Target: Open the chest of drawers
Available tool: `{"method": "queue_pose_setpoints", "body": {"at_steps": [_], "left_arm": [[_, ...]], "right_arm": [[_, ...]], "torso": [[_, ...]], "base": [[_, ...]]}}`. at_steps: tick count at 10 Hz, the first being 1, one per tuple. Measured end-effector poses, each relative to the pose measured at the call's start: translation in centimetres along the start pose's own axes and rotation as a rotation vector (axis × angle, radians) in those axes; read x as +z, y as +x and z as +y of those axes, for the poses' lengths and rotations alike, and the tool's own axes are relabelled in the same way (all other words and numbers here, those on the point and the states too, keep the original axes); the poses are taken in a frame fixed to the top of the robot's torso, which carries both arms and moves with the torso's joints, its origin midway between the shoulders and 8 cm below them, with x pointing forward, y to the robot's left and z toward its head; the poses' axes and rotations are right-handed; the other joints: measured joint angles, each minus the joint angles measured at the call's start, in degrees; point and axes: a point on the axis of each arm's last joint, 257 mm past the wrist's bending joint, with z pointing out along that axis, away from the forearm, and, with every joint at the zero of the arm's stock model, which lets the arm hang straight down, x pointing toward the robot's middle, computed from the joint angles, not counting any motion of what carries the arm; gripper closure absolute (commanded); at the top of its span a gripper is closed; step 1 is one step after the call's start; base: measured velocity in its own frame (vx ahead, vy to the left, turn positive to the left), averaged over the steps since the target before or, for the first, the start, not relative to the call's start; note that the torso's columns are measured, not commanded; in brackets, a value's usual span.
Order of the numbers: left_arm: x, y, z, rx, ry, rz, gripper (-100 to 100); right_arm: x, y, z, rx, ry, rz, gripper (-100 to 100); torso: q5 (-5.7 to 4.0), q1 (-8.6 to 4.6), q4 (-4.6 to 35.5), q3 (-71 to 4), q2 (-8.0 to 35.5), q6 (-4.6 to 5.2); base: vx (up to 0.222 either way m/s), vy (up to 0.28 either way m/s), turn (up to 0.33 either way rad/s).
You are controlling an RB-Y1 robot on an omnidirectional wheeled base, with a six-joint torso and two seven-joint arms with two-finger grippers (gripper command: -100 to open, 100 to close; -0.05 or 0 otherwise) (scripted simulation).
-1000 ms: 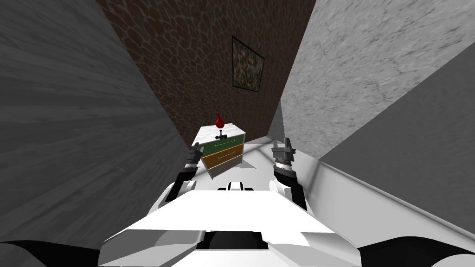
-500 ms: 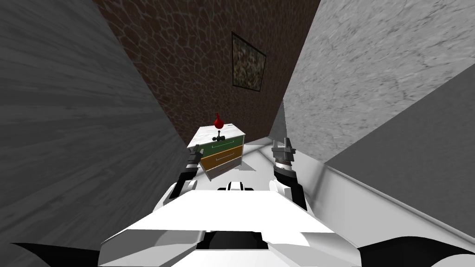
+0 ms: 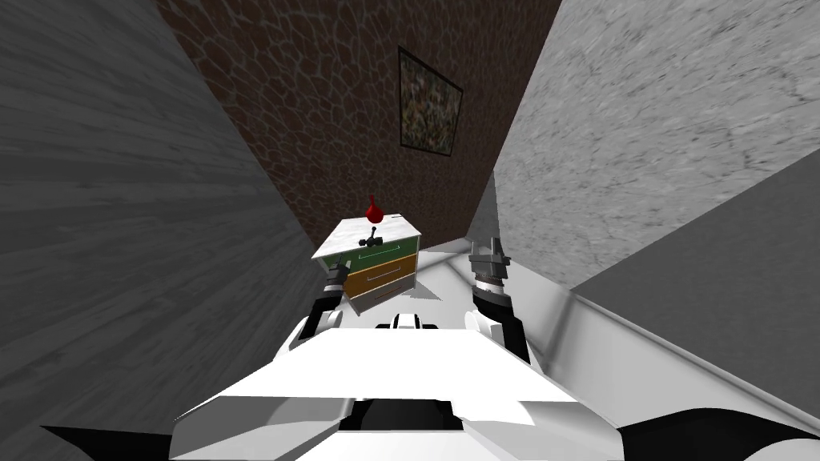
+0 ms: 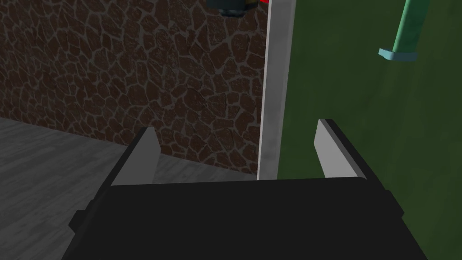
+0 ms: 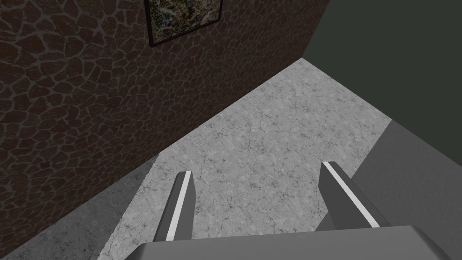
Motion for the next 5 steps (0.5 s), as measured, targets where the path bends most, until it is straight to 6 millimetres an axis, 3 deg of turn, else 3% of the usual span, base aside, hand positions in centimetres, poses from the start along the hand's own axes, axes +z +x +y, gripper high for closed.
{"method": "queue_pose_setpoints", "body": {"at_steps": [5], "left_arm": [[-0.8,-1.8,4.0,-0.058,-0.054,-0.072,-100]], "right_arm": [[0.0,0.0,0.0,0.000,0.000,0.000,0]], "torso": [[-0.01,-0.03,0.0,-0.1,-0.1,0.00]], "base": [[0.087,-0.099,0.061]]}}
